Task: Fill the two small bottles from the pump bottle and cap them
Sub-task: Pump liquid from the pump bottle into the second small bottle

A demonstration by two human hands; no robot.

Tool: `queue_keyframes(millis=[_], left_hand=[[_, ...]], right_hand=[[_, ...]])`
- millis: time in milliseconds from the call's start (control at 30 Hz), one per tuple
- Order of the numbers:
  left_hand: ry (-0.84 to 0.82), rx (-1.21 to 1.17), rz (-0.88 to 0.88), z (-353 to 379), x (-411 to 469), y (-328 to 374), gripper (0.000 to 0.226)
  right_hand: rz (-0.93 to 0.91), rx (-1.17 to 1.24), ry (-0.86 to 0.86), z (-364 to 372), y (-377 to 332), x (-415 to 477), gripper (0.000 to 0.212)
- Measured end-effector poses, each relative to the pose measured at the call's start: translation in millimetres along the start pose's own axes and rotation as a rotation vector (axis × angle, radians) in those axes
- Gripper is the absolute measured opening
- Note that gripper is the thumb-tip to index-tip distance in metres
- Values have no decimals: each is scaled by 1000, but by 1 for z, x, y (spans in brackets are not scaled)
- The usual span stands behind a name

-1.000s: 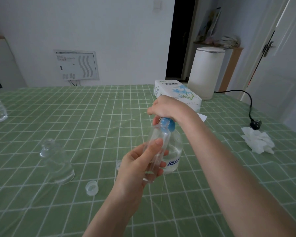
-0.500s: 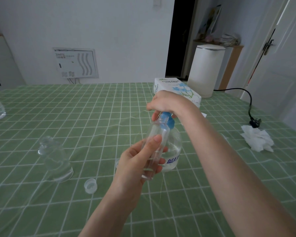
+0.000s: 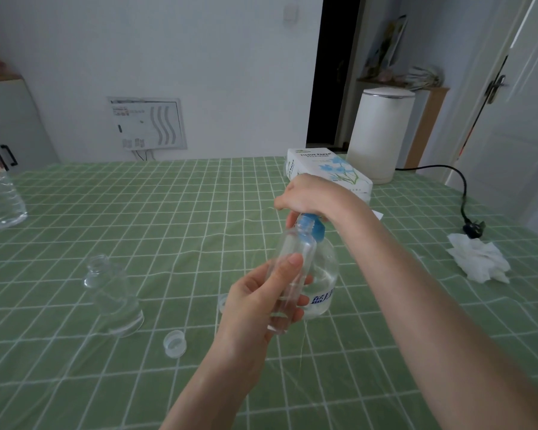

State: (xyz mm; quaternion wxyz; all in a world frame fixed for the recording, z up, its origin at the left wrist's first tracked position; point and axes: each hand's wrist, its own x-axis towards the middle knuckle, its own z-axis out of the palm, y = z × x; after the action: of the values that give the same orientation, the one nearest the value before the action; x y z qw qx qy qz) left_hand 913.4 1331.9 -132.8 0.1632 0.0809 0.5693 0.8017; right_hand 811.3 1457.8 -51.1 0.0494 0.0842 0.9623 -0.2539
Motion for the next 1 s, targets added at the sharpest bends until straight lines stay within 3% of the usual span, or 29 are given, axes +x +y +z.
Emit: queue_keyframes(millis=[600, 933, 1000], left_hand=[[3, -15, -5, -2, 0, -2, 29], [17, -12, 7, -1, 1, 0, 27], [15, -1, 9, -1, 1, 0, 27]], right_hand=[[8, 48, -39, 5, 2, 2, 37], [-18, -35, 44, -4, -5, 2, 18], [-11, -19, 25, -4, -5, 1, 28]])
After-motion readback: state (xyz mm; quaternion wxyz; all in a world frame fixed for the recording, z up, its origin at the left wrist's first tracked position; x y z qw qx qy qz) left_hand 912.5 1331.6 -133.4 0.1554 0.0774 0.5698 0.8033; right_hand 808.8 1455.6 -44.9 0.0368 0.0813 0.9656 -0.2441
